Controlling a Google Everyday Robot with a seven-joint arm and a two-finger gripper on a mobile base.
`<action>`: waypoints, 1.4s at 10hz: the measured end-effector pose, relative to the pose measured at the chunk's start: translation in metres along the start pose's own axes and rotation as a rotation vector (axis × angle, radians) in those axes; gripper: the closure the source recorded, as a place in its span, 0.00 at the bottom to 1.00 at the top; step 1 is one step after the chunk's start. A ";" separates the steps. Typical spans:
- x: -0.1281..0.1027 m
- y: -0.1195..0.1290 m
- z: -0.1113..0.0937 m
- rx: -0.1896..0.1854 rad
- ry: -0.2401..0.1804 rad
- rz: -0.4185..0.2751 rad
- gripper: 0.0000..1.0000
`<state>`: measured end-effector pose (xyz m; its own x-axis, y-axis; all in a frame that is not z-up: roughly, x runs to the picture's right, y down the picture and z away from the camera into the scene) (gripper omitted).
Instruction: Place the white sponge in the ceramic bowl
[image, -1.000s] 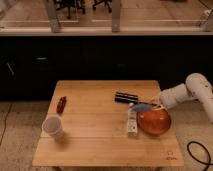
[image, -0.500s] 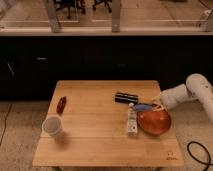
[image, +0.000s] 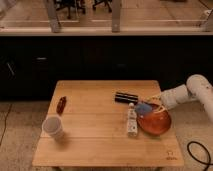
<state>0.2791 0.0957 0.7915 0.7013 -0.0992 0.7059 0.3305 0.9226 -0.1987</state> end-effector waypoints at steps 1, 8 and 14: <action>0.001 0.001 -0.001 -0.001 0.000 0.000 0.55; 0.004 0.000 -0.001 0.010 0.009 0.001 0.35; 0.007 0.000 -0.004 0.023 0.014 0.013 0.27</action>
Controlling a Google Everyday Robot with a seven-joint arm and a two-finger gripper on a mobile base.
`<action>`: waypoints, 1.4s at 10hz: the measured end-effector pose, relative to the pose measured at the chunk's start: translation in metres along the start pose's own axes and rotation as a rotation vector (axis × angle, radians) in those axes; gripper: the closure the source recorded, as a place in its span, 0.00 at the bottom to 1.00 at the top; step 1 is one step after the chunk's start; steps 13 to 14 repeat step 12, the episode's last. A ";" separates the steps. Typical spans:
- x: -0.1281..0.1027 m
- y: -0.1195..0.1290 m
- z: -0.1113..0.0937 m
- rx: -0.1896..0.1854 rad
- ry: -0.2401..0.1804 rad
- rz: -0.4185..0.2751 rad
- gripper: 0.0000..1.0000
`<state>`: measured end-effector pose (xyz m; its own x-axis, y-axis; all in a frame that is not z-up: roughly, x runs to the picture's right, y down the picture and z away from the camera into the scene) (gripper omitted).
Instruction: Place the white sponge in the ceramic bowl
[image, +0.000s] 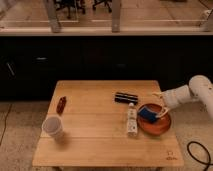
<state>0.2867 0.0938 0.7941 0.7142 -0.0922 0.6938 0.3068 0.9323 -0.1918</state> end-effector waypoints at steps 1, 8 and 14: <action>0.000 -0.001 0.000 0.003 -0.001 0.001 0.23; 0.001 -0.004 -0.002 0.016 -0.003 0.007 0.20; 0.002 -0.007 -0.003 0.022 -0.002 0.008 0.20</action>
